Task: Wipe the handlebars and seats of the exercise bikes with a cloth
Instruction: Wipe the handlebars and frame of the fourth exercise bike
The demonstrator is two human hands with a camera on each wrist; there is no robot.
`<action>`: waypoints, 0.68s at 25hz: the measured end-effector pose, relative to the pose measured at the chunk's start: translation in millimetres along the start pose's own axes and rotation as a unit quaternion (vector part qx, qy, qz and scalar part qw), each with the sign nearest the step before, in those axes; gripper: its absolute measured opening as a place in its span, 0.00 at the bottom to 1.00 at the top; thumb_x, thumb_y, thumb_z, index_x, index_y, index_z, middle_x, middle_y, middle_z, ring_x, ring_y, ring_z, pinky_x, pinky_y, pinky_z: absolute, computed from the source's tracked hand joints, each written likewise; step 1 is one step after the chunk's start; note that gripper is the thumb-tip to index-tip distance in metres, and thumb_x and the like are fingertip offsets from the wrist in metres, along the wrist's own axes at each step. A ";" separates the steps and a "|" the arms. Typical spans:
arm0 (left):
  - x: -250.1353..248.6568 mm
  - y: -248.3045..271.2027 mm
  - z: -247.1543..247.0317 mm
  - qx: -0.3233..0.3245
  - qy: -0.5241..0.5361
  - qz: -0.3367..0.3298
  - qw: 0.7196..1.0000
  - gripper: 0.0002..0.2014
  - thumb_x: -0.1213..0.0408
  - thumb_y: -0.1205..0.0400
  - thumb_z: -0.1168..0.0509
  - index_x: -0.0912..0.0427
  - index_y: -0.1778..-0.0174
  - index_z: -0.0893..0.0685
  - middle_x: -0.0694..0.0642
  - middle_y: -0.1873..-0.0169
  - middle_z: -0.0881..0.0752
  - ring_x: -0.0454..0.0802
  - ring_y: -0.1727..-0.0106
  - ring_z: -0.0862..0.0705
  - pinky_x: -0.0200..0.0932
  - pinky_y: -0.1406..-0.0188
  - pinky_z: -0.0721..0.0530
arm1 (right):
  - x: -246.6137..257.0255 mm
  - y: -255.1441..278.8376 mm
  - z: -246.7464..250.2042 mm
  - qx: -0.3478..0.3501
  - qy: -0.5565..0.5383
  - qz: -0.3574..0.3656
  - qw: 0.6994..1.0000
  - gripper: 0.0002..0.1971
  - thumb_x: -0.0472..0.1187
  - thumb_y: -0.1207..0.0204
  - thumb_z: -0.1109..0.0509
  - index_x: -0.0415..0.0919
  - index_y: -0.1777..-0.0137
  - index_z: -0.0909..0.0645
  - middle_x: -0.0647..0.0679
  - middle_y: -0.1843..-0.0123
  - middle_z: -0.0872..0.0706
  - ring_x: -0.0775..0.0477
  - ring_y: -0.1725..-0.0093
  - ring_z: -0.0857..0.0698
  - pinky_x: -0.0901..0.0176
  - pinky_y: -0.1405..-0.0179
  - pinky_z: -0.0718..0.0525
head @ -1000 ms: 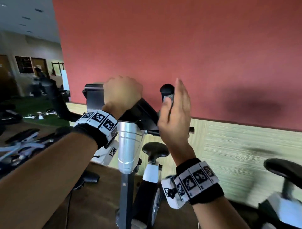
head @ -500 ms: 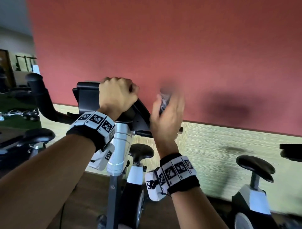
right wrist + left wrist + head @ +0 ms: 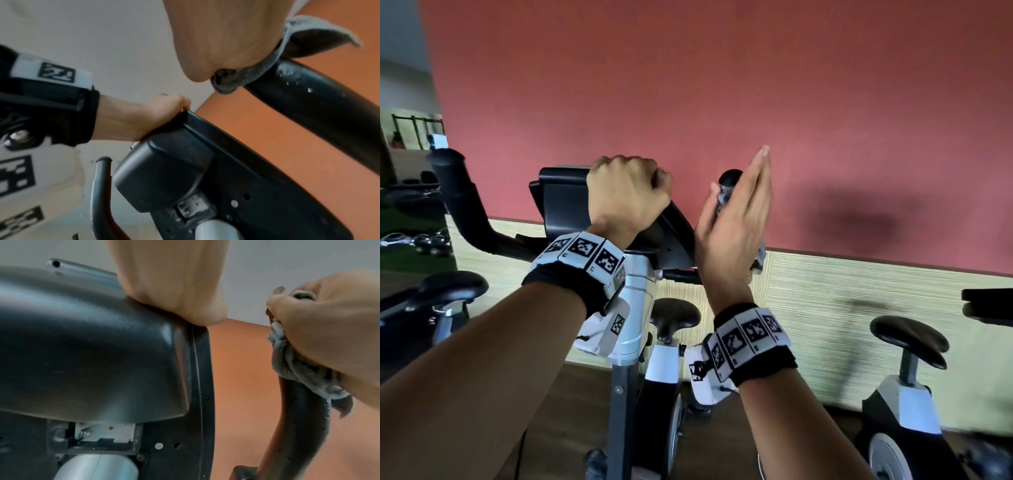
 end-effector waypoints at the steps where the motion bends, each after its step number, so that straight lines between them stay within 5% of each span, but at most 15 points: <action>1: 0.1 0.5 0.9 -0.001 0.002 -0.003 1.000 0.17 0.58 0.17 0.39 0.63 0.60 0.10 0.66 0.64 0.11 0.58 0.64 0.29 0.48 0.56 0.34 | -1.0 2.2 0.1 -0.007 -0.001 0.000 1.000 0.32 0.38 0.11 0.39 0.23 0.14 0.45 0.28 0.13 0.38 0.33 0.14 0.36 0.34 0.18 0.31; 6: -2.5 -0.4 1.8 0.002 -0.002 0.003 1.000 0.17 0.56 0.17 0.40 0.60 0.58 0.09 0.65 0.62 0.10 0.58 0.64 0.29 0.49 0.51 0.27 | -27.8 51.8 6.8 0.048 0.050 0.017 0.997 0.34 0.34 0.11 0.37 0.22 0.14 0.50 0.23 0.13 0.46 0.29 0.11 0.44 0.33 0.19 0.28; 12: -0.1 2.7 4.5 0.008 0.001 0.000 1.000 0.18 0.56 0.16 0.42 0.61 0.54 0.09 0.67 0.58 0.10 0.65 0.58 0.19 0.51 0.47 0.24 | -9.9 13.7 -0.5 0.018 0.012 0.022 1.000 0.31 0.32 0.13 0.36 0.15 0.18 0.44 0.19 0.15 0.41 0.26 0.14 0.39 0.45 0.12 0.37; 17: -2.8 4.0 4.8 0.013 0.005 0.003 1.000 0.19 0.55 0.15 0.43 0.61 0.53 0.09 0.67 0.58 0.11 0.59 0.61 0.28 0.51 0.45 0.24 | -37.7 55.4 7.3 0.095 0.071 0.026 0.993 0.30 0.31 0.11 0.39 0.19 0.16 0.47 0.21 0.14 0.43 0.26 0.13 0.40 0.38 0.16 0.30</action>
Point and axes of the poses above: each hand's wrist, its own y-axis away from the middle knuckle, its own z-axis out of the back of the hand, x = y × z, the point moved 6 cm from there along -y, towards the middle knuckle
